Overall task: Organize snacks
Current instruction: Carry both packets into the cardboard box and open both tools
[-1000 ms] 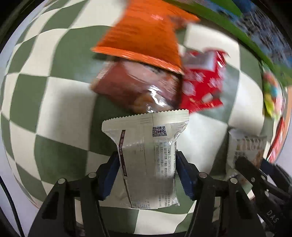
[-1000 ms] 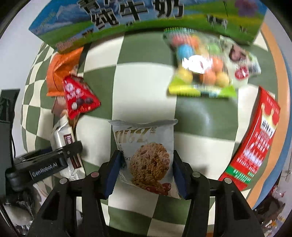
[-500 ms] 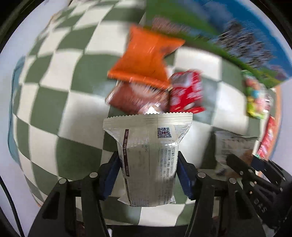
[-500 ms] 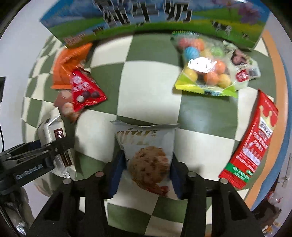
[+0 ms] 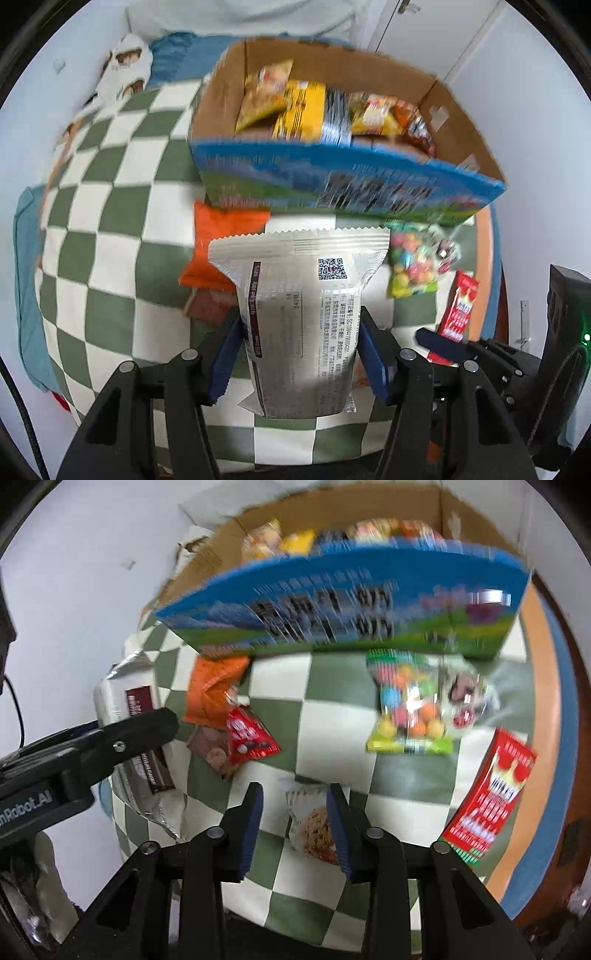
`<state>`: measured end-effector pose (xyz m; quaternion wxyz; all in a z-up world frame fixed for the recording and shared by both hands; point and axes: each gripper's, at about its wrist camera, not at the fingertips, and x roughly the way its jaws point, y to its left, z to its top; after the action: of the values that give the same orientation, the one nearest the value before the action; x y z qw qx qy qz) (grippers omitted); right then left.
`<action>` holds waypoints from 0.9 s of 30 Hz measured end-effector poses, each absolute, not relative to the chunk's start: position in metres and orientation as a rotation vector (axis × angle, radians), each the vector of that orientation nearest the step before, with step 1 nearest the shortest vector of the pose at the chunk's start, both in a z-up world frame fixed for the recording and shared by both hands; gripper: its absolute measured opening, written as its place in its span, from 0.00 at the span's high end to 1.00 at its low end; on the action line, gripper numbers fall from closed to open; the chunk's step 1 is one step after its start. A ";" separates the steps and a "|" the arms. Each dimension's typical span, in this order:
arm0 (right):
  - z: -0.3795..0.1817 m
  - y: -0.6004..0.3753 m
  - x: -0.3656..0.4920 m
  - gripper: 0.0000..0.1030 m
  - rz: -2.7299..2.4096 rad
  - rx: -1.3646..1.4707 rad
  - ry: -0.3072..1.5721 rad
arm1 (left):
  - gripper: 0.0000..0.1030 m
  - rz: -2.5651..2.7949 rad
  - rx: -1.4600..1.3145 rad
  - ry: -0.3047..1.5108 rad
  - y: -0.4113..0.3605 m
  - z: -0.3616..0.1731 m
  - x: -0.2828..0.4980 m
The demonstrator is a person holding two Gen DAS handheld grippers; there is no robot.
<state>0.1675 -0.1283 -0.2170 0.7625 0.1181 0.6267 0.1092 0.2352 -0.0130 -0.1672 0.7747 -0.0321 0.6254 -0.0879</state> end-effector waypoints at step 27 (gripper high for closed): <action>-0.176 -0.143 0.169 0.53 0.255 0.233 1.276 | 0.45 -0.273 -0.155 1.336 -0.007 -0.134 0.251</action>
<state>0.1691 -0.1434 -0.1764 0.7893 0.1084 0.5926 0.1185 0.2514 -0.0073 -0.1336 0.7736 -0.0714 0.6169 -0.1260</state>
